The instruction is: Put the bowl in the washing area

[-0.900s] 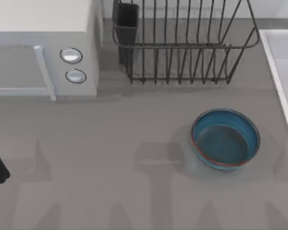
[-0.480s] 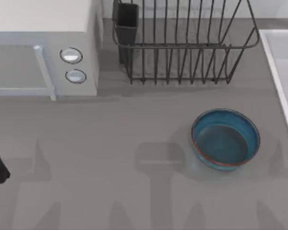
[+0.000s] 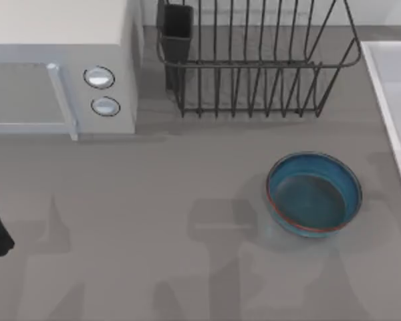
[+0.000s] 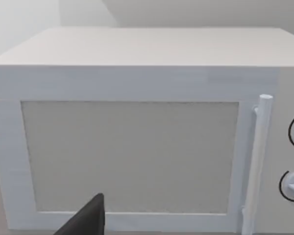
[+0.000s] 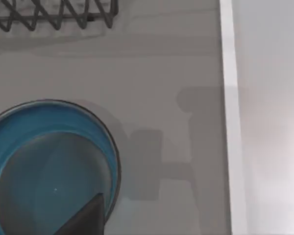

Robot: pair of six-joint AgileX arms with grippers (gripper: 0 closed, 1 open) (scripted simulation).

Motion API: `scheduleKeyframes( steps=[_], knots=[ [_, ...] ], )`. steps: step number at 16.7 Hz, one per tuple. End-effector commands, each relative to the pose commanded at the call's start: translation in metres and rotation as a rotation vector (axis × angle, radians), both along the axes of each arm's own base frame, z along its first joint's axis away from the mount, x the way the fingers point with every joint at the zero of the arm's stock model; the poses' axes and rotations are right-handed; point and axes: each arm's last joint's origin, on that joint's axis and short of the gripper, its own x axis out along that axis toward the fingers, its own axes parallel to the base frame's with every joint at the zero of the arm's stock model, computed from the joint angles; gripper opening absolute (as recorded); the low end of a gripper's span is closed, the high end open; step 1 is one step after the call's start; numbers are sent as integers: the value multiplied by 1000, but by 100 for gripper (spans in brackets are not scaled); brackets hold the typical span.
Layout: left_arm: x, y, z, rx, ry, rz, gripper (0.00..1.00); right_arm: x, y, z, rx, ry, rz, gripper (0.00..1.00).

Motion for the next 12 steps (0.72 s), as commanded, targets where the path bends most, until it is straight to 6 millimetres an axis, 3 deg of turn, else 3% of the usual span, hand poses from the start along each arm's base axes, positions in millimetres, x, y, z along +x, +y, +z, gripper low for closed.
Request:
scheduleKeyframes(
  steps=[4, 7, 12],
  knots=[
    [0, 0, 0, 0, 0, 0, 100, 61, 25, 5, -22, 343, 12, 100],
    [0, 0, 0, 0, 0, 0, 100, 101, 47, -2, -50, 546, 11, 100],
    [0, 0, 0, 0, 0, 0, 100, 147, 76, -24, -99, 765, 3, 100]
  ],
)
